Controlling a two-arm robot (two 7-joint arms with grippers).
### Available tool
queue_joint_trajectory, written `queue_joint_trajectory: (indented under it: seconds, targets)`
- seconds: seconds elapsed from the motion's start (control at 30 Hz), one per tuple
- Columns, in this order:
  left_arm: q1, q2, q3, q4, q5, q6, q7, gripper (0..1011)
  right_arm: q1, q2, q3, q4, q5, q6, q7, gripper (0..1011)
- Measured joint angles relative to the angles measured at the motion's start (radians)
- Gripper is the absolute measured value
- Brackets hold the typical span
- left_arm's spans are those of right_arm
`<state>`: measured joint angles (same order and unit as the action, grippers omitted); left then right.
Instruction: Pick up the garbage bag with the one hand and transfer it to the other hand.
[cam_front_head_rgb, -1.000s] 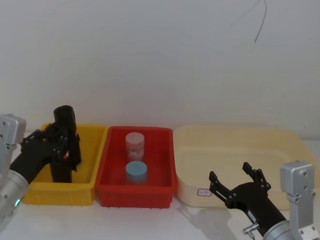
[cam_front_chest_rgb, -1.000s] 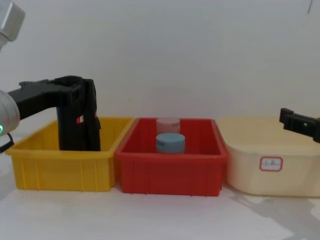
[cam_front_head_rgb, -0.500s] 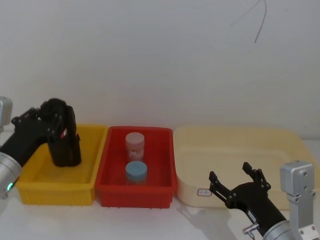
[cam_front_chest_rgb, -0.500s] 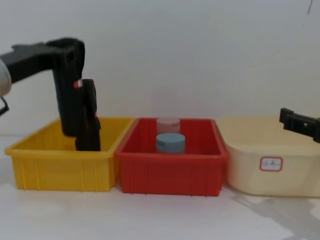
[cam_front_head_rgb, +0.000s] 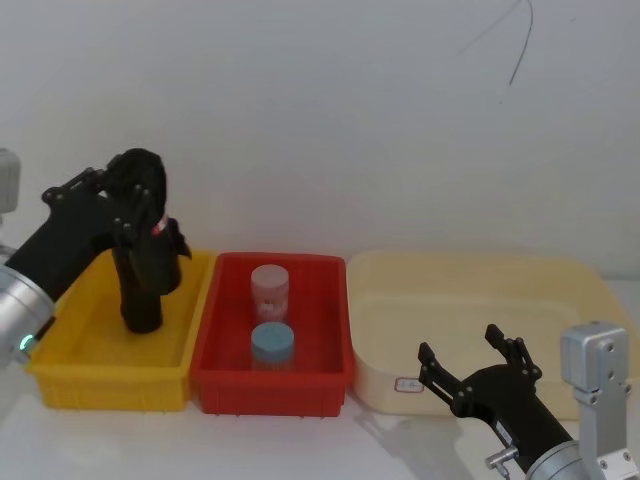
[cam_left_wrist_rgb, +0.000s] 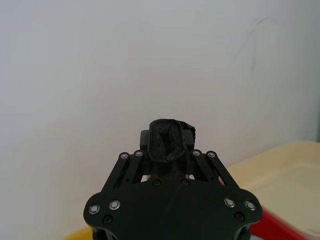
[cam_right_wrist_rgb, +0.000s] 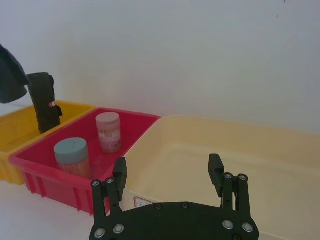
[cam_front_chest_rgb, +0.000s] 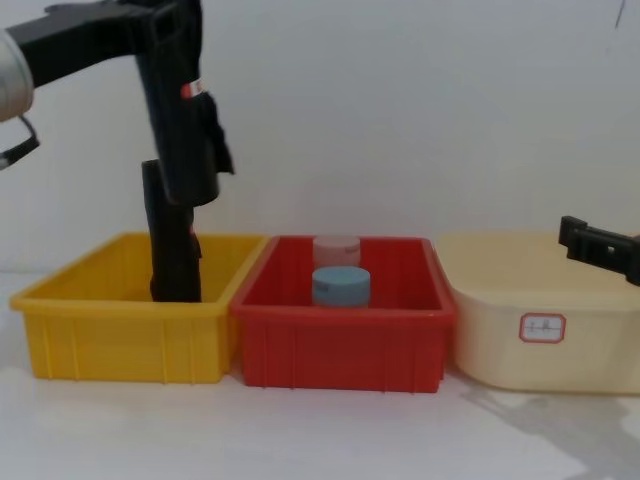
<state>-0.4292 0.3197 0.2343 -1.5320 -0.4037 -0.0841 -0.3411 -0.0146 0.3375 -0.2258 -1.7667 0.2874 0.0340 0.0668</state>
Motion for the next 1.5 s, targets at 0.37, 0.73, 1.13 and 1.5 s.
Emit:
queue_joint_trajectory:
  seconds: [0.37,0.73,1.13,1.5]
  targets:
    - [-0.026,-0.009,0.045,0.000,-0.026,0.002,-0.068,339,0.000,0.000,0.000,0.000,0.000,0.000,0.000,1000]
    - [-0.059,-0.025,0.097,0.036,-0.044,-0.012,-0.133,339,0.000,0.000,0.000,0.000,0.000,0.000,0.000,1000]
    - [-0.088,-0.051,0.147,0.069,-0.075,-0.018,-0.190,339,0.000,0.000,0.000,0.000,0.000,0.000,0.000,1000]
    - [-0.100,-0.067,0.177,0.082,-0.096,-0.021,-0.213,339,0.000,0.000,0.000,0.000,0.000,0.000,0.000,1000]
